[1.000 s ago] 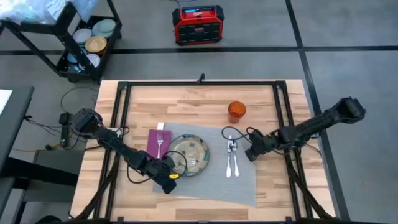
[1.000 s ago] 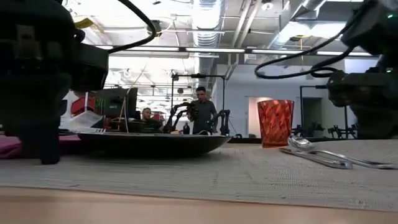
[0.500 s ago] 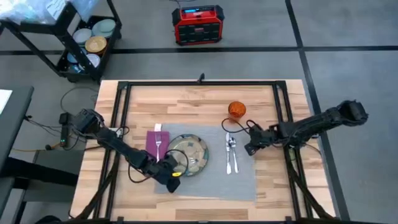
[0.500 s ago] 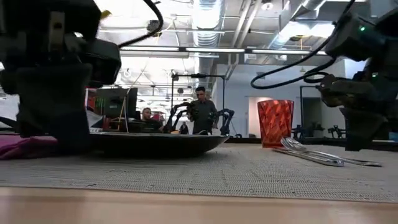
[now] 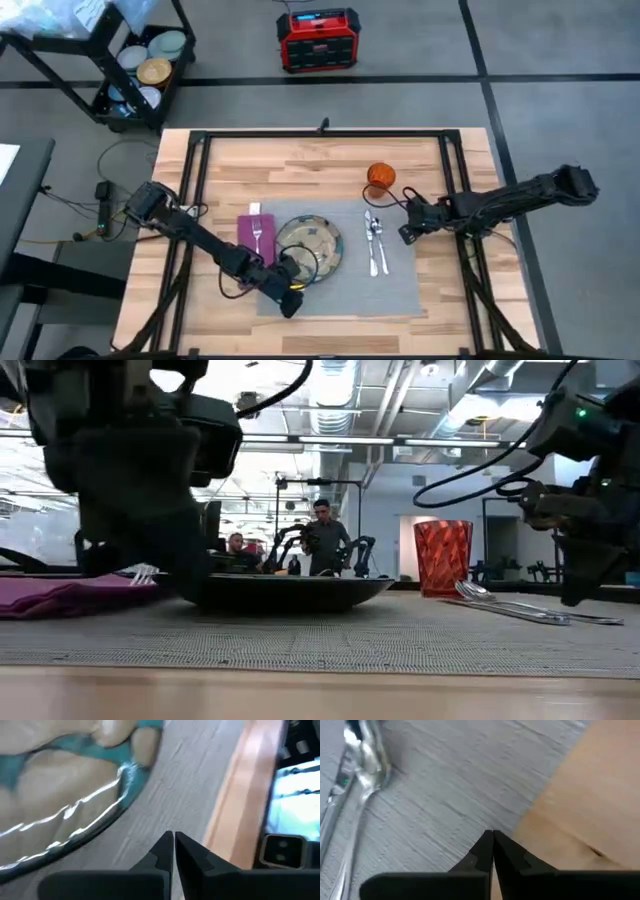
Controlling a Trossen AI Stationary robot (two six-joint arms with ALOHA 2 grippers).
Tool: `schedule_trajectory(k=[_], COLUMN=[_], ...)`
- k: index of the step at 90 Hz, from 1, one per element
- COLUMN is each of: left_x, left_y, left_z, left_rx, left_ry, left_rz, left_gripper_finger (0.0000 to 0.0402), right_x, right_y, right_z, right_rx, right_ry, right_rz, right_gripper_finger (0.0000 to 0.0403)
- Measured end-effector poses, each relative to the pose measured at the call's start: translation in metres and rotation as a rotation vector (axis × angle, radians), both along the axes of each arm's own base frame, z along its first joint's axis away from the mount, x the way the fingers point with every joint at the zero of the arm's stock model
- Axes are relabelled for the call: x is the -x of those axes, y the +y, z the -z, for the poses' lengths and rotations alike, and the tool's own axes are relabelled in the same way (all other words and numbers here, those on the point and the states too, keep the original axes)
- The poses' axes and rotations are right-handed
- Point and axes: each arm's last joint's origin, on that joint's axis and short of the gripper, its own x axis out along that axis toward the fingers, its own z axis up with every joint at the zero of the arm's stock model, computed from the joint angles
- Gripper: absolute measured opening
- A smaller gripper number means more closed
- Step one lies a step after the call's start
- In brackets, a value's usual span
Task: Set table place
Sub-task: Adjust the gray table mat, then adjust the patterned plate on the table mat
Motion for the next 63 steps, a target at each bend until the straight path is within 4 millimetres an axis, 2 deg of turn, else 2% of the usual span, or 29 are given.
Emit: schedule_trajectory(k=[12,26,40,63], left_x=[0.008,0.028,0.04,0.033], left_y=[0.007,0.035,0.067,0.098], left_z=[-0.025,-0.043,-0.035,-0.031], left_rx=[-0.041,-0.208,-0.29,-0.291], left_ry=[-0.018,0.082,0.317,0.387], left_rz=[-0.003,-0.121,-0.211,-0.284], left_gripper_finger=[0.0,0.0,0.0,0.0], right_x=[0.002,0.002,0.002,0.002], right_y=[0.001,0.0,0.0,0.0], right_z=[-0.007,-0.009,-0.008,-0.009], right_rx=[-0.006,-0.005,-0.003,-0.004], right_ry=[-0.05,-0.071,-0.065,-0.07], right_rz=[0.003,0.004,0.001,0.0], right_gripper_finger=[0.0,0.0,0.0,0.0])
